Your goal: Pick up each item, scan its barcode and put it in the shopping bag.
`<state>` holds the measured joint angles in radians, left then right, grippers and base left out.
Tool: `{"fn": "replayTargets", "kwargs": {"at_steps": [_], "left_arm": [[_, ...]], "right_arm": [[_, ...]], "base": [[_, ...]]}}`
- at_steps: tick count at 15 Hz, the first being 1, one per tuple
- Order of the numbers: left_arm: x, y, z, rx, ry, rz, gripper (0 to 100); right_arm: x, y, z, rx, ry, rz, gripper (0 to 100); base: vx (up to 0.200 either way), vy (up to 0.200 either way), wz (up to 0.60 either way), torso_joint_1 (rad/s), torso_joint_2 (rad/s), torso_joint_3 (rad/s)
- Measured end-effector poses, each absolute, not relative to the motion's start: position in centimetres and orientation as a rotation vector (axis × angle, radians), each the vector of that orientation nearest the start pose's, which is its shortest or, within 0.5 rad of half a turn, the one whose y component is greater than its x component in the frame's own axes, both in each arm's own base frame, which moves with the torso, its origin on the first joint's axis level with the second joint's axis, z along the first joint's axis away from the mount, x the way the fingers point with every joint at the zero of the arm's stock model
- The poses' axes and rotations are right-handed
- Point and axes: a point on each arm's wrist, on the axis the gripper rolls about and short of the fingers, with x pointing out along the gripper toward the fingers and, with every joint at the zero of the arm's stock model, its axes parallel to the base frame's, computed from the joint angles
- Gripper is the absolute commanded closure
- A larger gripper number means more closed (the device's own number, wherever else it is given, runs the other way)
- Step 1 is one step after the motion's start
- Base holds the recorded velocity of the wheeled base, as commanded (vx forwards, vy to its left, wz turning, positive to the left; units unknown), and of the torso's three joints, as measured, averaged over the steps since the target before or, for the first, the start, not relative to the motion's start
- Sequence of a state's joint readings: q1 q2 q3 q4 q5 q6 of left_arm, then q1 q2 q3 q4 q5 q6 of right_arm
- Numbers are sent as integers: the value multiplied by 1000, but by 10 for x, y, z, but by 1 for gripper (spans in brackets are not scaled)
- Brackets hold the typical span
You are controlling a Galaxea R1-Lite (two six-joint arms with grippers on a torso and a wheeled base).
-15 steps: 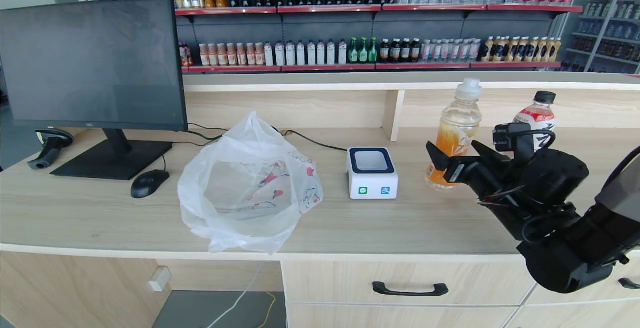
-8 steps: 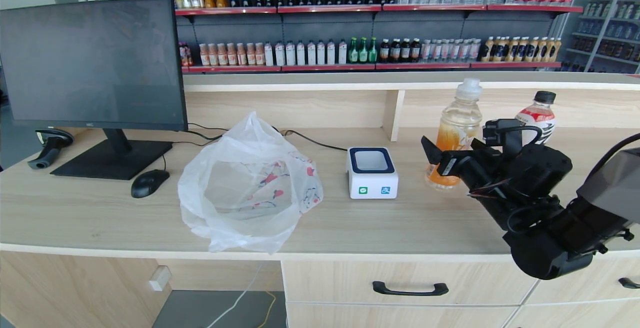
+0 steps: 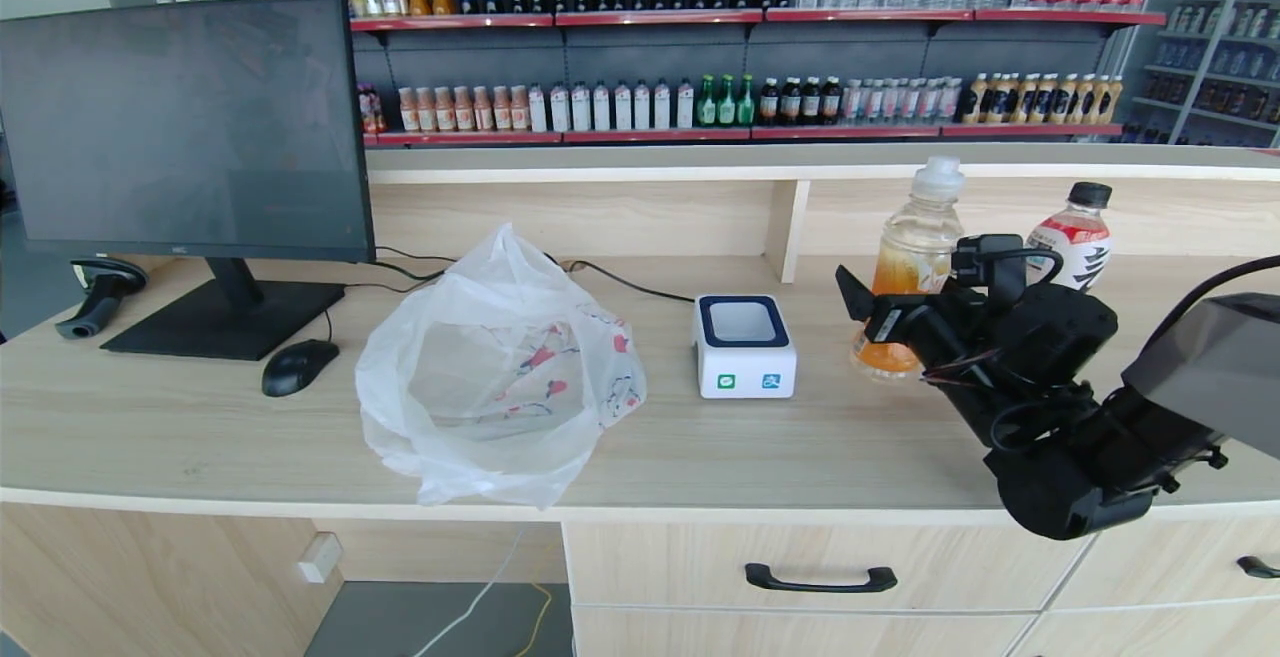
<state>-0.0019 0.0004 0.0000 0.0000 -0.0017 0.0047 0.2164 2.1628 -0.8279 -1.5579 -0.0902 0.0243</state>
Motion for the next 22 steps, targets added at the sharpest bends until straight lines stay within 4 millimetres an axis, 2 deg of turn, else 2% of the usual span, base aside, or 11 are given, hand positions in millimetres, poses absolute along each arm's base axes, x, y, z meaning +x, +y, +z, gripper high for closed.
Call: {"fn": "replayTargets", "kwargs": {"at_steps": [6, 17, 18, 22], "left_arm": [[-23, 0, 75, 5, 0, -3, 0], [-23, 0, 75, 5, 0, -3, 0], [-23, 0, 76, 5, 0, -3, 0], [-23, 0, 75, 5, 0, -4, 0]], "right_arm": [[380, 81, 120, 46, -237, 126, 0], [381, 79, 120, 51, -236, 119, 0], [381, 79, 120, 52, -235, 118, 100], [381, 76, 121, 67, -237, 112, 100]], "base": [[0, 0, 0, 0, 0, 0], [0, 0, 0, 0, 0, 0], [0, 0, 0, 0, 0, 0], [0, 0, 0, 0, 0, 0]]}}
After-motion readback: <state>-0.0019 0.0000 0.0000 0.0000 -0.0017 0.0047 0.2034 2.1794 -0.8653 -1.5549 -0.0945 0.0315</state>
